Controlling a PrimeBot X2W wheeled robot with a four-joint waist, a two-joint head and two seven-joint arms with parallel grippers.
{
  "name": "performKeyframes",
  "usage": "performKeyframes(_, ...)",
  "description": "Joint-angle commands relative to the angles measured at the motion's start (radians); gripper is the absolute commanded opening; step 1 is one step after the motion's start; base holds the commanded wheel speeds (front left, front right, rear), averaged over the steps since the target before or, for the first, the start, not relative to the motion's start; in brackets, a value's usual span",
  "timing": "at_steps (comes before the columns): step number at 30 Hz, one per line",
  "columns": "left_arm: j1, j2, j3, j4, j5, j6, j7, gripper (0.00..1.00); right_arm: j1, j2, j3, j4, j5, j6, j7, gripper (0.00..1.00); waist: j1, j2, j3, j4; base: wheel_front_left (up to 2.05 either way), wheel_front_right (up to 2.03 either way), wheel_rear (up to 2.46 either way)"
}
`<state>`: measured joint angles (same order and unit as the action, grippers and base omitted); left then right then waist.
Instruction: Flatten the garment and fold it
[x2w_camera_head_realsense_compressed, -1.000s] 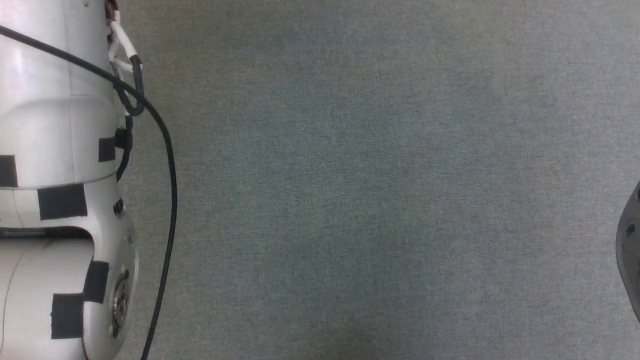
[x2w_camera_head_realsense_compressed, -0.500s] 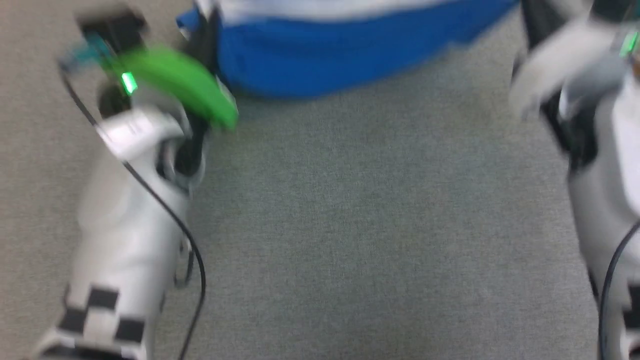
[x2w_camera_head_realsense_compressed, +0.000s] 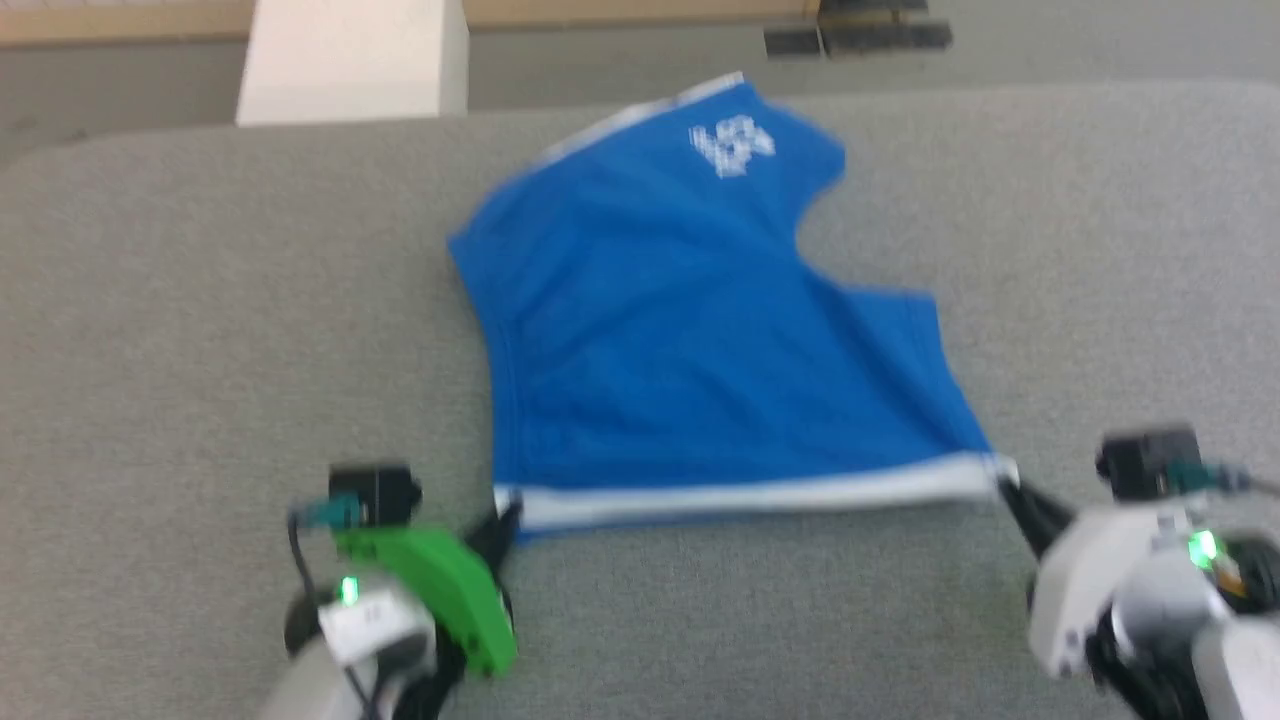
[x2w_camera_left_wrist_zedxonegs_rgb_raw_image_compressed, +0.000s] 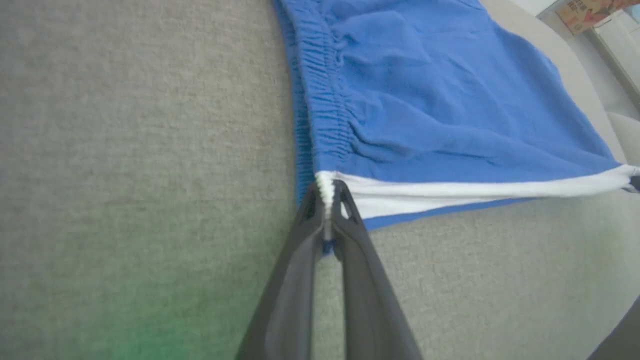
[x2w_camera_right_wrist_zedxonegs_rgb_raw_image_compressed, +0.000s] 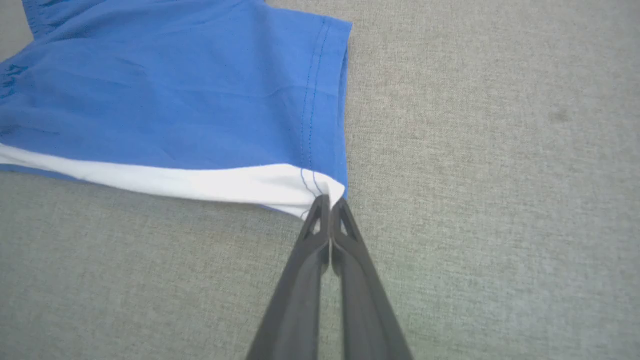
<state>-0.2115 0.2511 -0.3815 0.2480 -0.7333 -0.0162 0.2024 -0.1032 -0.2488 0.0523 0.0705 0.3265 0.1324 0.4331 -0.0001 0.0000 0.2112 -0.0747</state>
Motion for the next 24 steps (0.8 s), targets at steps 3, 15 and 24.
performKeyframes(3,0.125,0.012,-0.006,-0.063,-0.034,0.036,0.034,0.00,0.131,0.031,-0.044,-0.075,-0.013,-0.002,0.065,0.00,0.0001,0.0000,-0.085,0.023,0.00,0.00,0.00)
performKeyframes(15,0.374,0.066,-0.065,-0.276,-0.054,0.119,0.157,0.00,0.412,0.126,-0.146,-0.242,-0.055,-0.002,0.278,0.00,0.0001,0.0000,-0.103,0.036,0.00,0.00,0.00)
performKeyframes(24,0.295,0.031,-0.048,-0.345,-0.022,0.081,0.040,0.00,0.278,0.096,-0.151,-0.317,-0.099,-0.002,0.194,0.00,0.0001,0.0000,-0.073,0.055,0.00,0.00,0.00)
